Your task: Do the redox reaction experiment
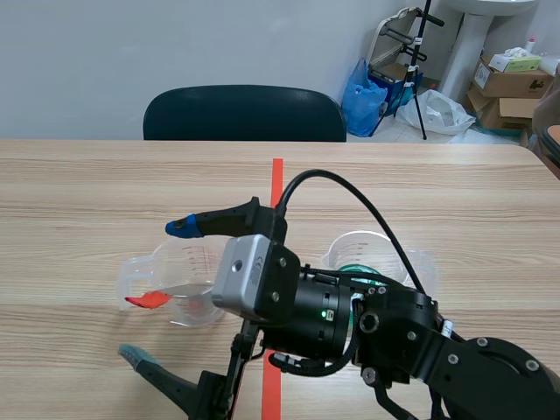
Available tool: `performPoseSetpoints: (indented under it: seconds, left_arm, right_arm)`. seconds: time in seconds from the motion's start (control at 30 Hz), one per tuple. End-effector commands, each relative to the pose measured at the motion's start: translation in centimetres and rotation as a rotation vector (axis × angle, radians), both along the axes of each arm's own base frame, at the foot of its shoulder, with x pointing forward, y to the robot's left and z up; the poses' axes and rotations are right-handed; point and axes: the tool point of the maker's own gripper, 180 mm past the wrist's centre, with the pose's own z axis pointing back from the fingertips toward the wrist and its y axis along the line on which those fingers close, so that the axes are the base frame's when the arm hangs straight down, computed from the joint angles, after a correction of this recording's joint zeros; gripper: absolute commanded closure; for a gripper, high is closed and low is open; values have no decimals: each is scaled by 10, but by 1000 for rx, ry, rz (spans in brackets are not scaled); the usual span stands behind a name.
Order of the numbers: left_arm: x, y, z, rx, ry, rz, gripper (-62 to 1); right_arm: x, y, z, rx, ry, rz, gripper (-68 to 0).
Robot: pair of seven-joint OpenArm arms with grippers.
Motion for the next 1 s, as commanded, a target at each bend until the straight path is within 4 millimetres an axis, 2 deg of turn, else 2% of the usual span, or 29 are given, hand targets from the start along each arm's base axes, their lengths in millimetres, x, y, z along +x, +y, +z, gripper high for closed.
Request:
performPoseSetpoints:
  seconds: [0.0,0.07,0.43,0.73,0.97]
  left_arm:
    - [3,-2,4,-7,-17,-7,-623]
    - [3,-2,4,-7,-18,-7,-623]
    - [3,-1,4,-7,-17,-7,-623]
    - [2,-2,4,-10,-15,-8,-623]
    - [2,-2,4,-10,-15,-8,-623]
  right_arm:
    - [6,-2,11,26,-31,-7,-679]
    - [7,-2,11,25,-38,-15,-679]
    - [11,-1,3,-16,-27,-31,-477]
    - [10,-1,4,-15,-27,-31,-180]
    - [11,-1,7,-3,-35,-26,-68]
